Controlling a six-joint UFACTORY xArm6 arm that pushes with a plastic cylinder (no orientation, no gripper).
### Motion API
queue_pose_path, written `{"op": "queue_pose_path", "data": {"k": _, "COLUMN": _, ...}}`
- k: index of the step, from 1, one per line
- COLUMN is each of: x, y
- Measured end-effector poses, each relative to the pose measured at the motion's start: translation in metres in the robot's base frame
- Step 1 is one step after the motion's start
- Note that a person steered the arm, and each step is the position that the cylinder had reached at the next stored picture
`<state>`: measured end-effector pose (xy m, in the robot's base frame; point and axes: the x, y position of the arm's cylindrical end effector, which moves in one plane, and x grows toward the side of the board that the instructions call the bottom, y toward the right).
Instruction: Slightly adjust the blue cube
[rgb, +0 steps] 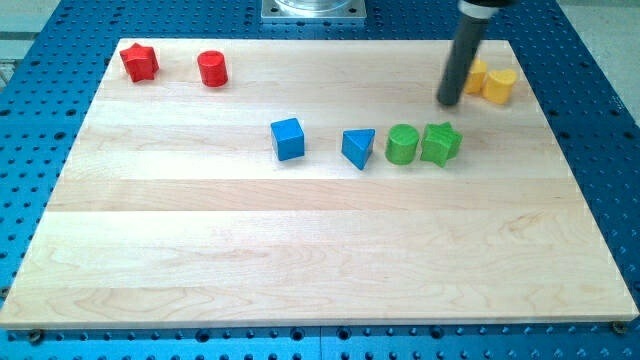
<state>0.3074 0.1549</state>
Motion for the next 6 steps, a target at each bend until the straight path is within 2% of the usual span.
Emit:
{"op": "queue_pose_path", "data": {"k": 1, "x": -0.008, "y": -0.071}}
{"op": "queue_pose_path", "data": {"k": 3, "x": 0.036, "y": -0.175}}
{"op": "queue_pose_path", "data": {"k": 5, "x": 0.059, "y": -0.223}}
{"op": "queue_pose_path", "data": {"k": 6, "x": 0.080, "y": -0.212}}
